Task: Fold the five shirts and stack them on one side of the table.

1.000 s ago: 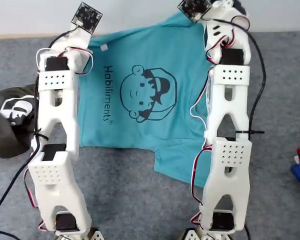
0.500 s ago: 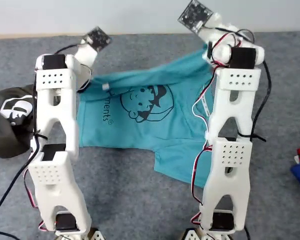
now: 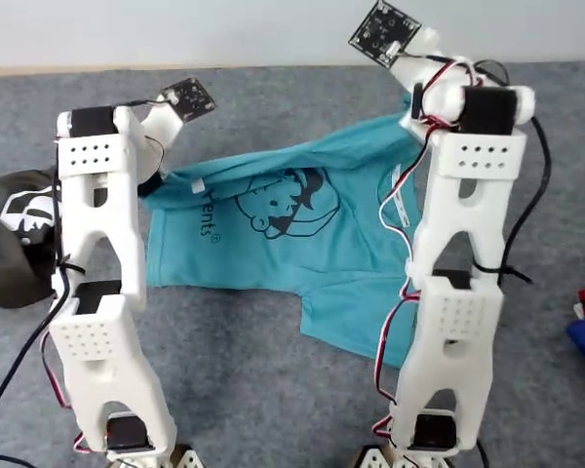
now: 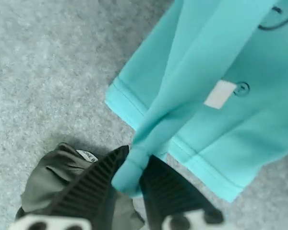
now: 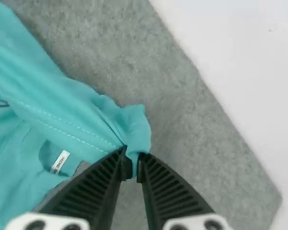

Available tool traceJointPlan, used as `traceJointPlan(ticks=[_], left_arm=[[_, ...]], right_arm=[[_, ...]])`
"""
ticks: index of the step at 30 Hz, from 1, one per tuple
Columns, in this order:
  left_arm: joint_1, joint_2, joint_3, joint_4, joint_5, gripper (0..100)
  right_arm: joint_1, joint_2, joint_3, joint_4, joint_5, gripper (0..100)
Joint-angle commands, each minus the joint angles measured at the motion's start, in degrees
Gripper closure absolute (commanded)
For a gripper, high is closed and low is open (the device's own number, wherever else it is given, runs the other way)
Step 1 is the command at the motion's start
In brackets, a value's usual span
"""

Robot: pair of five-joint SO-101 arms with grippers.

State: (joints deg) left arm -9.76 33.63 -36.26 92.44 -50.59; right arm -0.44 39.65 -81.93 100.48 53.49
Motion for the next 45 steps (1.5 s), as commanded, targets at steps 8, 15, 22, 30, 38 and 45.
traceJointPlan(ticks=[8, 15, 22, 30, 38, 45], left_arm=[[-0.88, -0.70, -1.98, 5.10, -8.18, 100], [-0.70, -0.70, -2.24, 0.44, -6.15, 100], [-0.79, -0.53, -1.98, -24.18, 8.53, 100], [-0.97, 8.18, -2.24, -47.82, 16.53, 100], [-1.41, 12.40, -2.42, -41.76, 16.62, 100], [0.88, 7.65, -2.42, -22.77, 5.63, 100]], right_arm=[[0.84, -29.14, 39.30, 2.33, -0.35, 98.7], [1.19, -33.54, 42.99, -0.13, -2.29, 98.7], [1.01, -29.41, 43.34, -18.51, -4.13, 98.7], [0.48, -23.87, 43.08, -26.33, -5.89, 98.7], [-0.40, -23.78, 43.08, -22.37, -6.07, 98.7], [-0.40, -24.22, 43.08, -14.20, -5.80, 98.7]])
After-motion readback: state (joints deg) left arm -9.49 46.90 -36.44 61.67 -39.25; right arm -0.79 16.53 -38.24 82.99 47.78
